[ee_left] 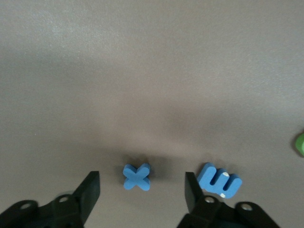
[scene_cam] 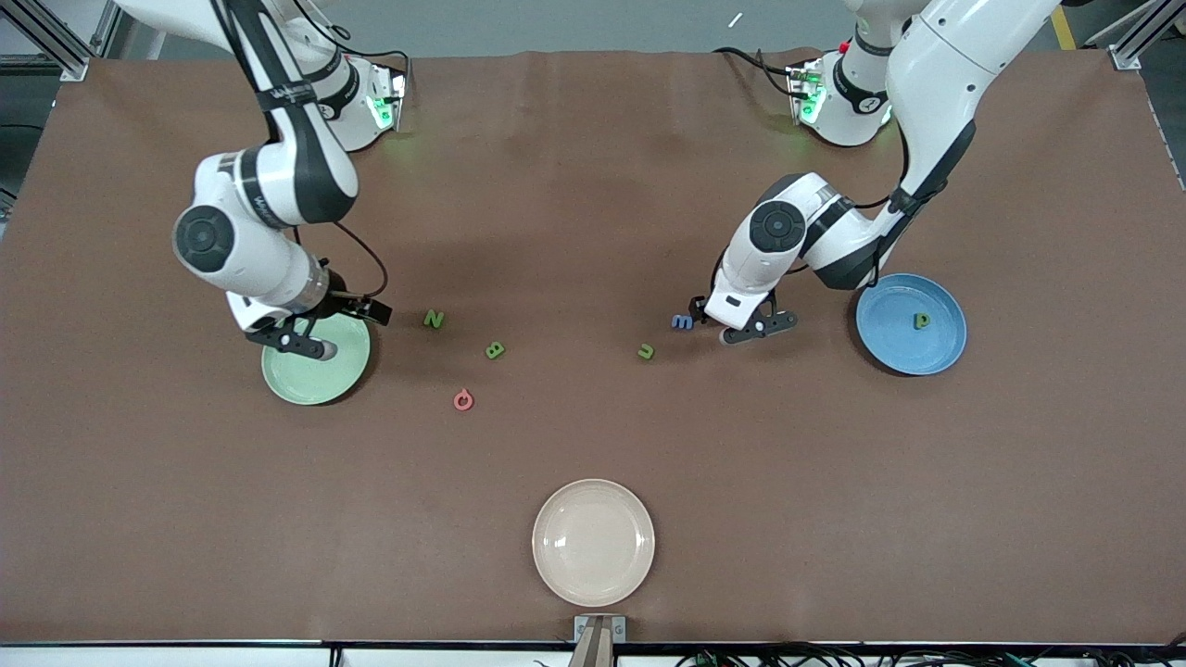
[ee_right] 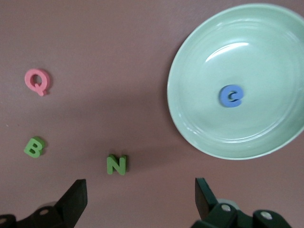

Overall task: Sort upper and lower case letters into plates
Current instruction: 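Reach the left gripper to the blue x while the right gripper reaches the N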

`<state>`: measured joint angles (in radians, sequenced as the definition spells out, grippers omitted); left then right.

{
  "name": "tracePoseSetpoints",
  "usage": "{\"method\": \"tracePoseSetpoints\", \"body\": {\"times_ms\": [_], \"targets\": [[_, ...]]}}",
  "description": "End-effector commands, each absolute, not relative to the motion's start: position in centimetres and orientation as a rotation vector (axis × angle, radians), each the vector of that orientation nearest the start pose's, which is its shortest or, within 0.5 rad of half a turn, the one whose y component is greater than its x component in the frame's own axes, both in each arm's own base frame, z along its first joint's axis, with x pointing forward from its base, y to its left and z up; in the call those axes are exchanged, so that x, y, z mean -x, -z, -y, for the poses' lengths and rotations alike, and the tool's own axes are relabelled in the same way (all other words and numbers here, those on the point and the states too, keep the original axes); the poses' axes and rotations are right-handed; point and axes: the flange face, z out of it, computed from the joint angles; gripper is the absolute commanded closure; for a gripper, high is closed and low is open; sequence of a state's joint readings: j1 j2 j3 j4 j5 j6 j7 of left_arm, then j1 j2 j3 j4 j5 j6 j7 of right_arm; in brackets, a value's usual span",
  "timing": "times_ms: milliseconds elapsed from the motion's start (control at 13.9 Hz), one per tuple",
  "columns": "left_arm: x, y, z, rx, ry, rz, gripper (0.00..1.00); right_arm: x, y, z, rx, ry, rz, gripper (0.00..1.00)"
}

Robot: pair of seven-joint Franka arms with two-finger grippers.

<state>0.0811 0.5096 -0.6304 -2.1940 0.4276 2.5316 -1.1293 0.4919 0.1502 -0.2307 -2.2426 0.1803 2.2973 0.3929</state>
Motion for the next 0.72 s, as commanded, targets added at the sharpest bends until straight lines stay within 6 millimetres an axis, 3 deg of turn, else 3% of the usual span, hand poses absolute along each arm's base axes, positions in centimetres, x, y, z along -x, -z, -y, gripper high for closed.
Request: {"method": "tracePoseSetpoints", "body": {"times_ms": [0, 430, 645], "targets": [[-46.3, -18.6, 29.9, 3.128, -0.090, 0.431, 0.27, -48.1, -27.0, -14.7, 3.040, -0.088, -0.388, 0.00], [-45.9, -17.7, 29.8, 3.122, -0.122, 0.433, 0.42, -47.3, -20.7, -16.8, 3.059, -0.007, -0.515, 0.00], [-45.9, -17.6, 29.7, 3.120, -0.123, 0.431, 0.52, -47.0, -18.7, -19.7, 3.032, 0.004, -0.548, 0.00]]}}
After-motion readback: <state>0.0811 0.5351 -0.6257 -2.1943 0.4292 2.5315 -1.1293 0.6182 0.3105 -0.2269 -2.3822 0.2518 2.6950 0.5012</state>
